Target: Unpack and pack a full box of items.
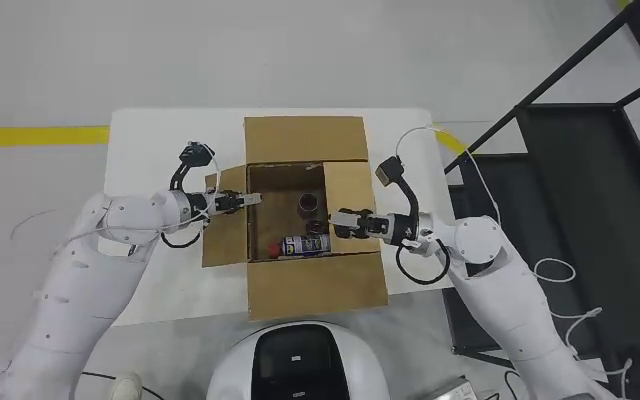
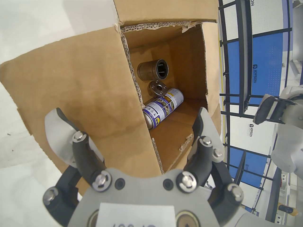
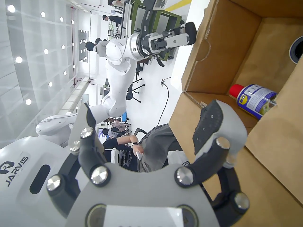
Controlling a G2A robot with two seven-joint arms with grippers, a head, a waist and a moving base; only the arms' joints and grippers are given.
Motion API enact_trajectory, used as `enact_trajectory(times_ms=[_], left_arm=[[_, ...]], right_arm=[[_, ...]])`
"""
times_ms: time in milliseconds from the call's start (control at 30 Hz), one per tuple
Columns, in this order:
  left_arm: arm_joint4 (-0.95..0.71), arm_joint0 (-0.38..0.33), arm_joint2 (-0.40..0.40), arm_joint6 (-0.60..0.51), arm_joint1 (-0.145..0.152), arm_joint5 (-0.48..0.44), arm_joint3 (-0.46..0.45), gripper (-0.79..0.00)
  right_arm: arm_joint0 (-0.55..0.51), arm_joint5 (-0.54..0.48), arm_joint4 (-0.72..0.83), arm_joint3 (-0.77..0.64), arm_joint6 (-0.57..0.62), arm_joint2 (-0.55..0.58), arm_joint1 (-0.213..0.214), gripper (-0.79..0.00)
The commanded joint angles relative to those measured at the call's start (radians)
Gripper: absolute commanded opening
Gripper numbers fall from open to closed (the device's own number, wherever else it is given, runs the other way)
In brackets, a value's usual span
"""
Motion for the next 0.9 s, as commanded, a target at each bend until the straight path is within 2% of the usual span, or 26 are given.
enact_trajectory(times_ms=[0, 167, 400, 500, 633, 867], left_arm=[[-0.017, -0.011, 0.014, -0.006, -0.005, -0.003, 0.014, 0.000], [-0.125, 0.001, -0.011, -0.081, -0.002, -0.035, -0.018, 0.000], [-0.296, 0.074, -0.158, -0.104, 0.021, -0.052, -0.187, 0.000], [-0.316, 0.078, -0.178, -0.091, 0.024, -0.037, -0.237, 0.000], [-0.364, 0.030, -0.113, -0.071, 0.009, 0.015, -0.224, 0.000], [-0.362, -0.136, 0.121, 0.017, -0.053, 0.067, -0.095, 0.000]], right_arm=[[0.002, 0.009, -0.007, -0.005, 0.000, -0.009, 0.000, 0.000], [0.024, 0.021, -0.015, 0.001, 0.003, -0.033, -0.002, 0.000], [0.016, 0.016, -0.012, -0.007, 0.016, -0.005, 0.004, 0.000], [-0.012, 0.010, -0.002, -0.015, 0.029, 0.031, 0.010, 0.000], [-0.066, 0.011, 0.028, -0.020, 0.052, 0.097, 0.021, 0.000], [-0.149, 0.009, 0.053, -0.044, 0.076, 0.190, 0.036, 0.000]])
